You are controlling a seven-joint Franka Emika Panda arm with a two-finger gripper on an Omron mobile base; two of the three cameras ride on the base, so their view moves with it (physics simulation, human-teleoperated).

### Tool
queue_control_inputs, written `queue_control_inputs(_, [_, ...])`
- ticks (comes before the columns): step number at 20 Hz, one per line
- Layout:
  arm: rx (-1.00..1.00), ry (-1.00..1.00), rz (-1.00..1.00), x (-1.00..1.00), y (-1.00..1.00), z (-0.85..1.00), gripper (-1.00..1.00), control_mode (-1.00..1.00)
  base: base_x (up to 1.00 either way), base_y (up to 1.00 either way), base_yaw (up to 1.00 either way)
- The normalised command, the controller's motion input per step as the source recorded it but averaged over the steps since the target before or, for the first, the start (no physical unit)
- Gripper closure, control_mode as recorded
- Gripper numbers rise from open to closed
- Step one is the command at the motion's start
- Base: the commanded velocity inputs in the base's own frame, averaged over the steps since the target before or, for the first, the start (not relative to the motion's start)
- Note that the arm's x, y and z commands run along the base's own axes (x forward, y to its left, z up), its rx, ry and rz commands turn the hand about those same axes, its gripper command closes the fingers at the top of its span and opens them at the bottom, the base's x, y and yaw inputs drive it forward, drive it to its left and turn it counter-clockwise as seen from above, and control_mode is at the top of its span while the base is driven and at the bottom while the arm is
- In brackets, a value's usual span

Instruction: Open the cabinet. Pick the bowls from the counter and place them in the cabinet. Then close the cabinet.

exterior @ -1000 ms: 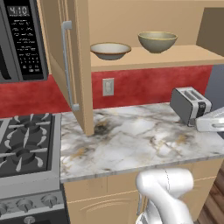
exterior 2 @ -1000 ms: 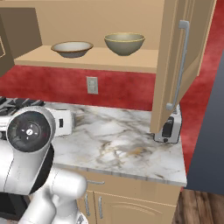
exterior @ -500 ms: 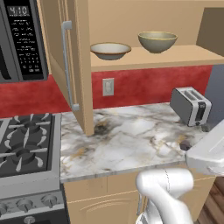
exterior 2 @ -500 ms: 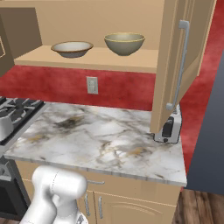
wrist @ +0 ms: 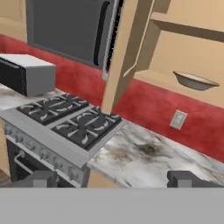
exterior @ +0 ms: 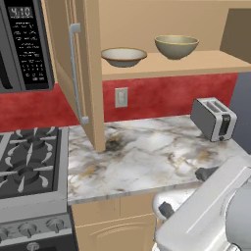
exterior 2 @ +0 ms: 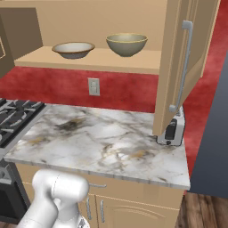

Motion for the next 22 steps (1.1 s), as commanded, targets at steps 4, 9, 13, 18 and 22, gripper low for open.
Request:
queue_control_inputs(4, [0.0,-0.17,-0.07,-0.06,0.92,0.02,-1.0,-1.0,0.0,0.0,0.0])
queue_control_inputs(9, [0.0,-0.25,-0.07,0.05,0.64,0.05,-1.0,-1.0,0.0,0.0,0.0])
queue_control_inputs(13, [0.0,-0.2,-0.08,0.34,0.56,0.02,-1.0,-1.0,0.0,0.0,0.0])
queue_control_inputs(18, [-0.01,-0.13,-0.06,0.57,0.47,0.0,-1.0,-1.0,0.0,0.0,0.0])
queue_control_inputs(22, [-0.03,0.0,-0.05,0.77,0.36,0.0,-1.0,-1.0,0.0,0.0,0.0])
